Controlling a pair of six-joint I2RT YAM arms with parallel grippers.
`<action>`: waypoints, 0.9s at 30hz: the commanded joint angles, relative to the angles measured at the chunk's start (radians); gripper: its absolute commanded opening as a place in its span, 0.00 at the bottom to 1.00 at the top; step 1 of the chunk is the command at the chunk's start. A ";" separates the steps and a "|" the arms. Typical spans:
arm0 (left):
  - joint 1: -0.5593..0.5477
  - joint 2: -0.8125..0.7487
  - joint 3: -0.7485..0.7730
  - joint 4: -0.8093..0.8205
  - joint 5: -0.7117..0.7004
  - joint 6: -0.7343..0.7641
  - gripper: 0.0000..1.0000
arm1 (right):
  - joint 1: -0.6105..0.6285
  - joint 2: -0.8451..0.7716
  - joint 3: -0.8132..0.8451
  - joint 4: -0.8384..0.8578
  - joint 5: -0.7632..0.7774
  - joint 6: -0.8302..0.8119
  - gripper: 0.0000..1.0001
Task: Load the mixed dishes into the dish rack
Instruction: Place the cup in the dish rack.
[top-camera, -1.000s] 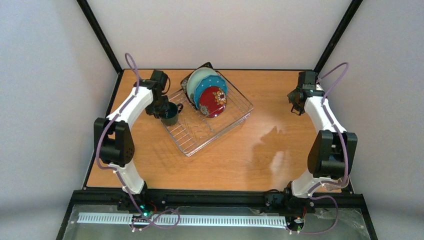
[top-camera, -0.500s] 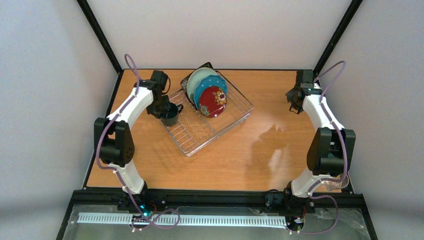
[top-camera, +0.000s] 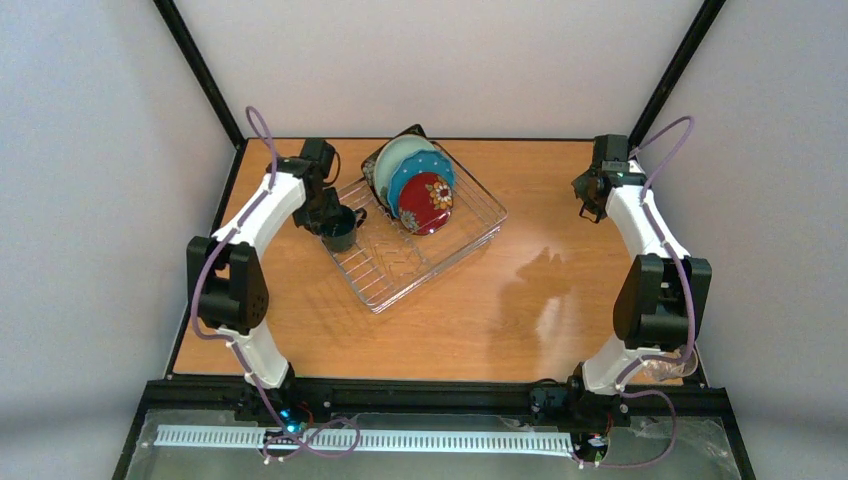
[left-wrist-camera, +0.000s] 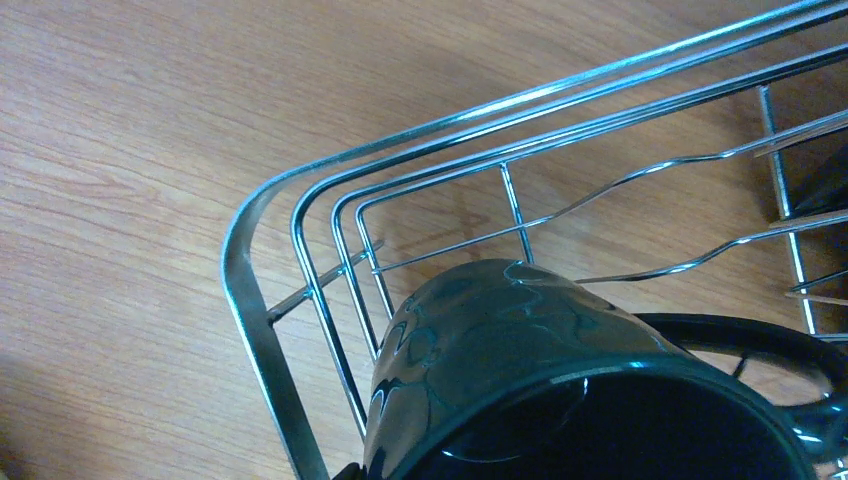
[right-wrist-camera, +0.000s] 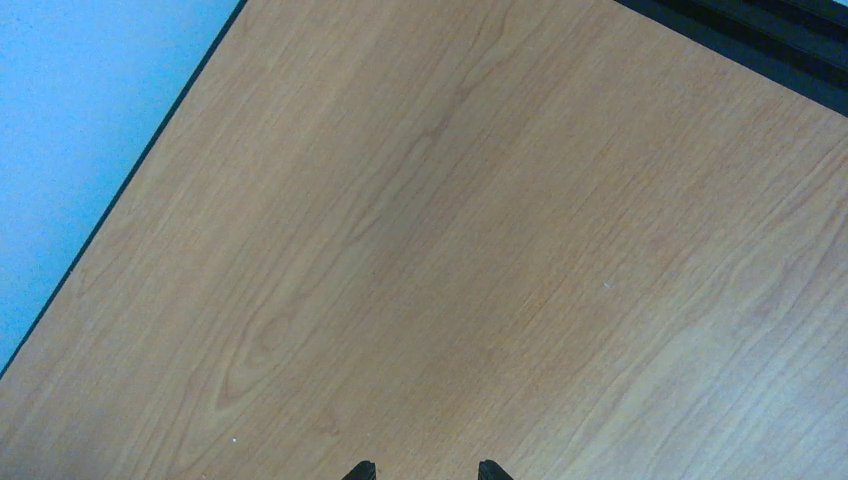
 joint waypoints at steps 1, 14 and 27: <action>0.007 -0.055 0.059 -0.033 -0.017 -0.023 0.63 | 0.011 0.012 0.039 -0.021 0.020 -0.007 0.58; 0.007 -0.136 0.112 -0.070 -0.037 -0.030 0.67 | 0.018 -0.008 0.091 -0.067 0.023 -0.014 0.59; 0.007 -0.218 0.098 -0.046 0.040 -0.026 0.65 | 0.035 -0.081 0.086 -0.122 0.060 -0.002 0.59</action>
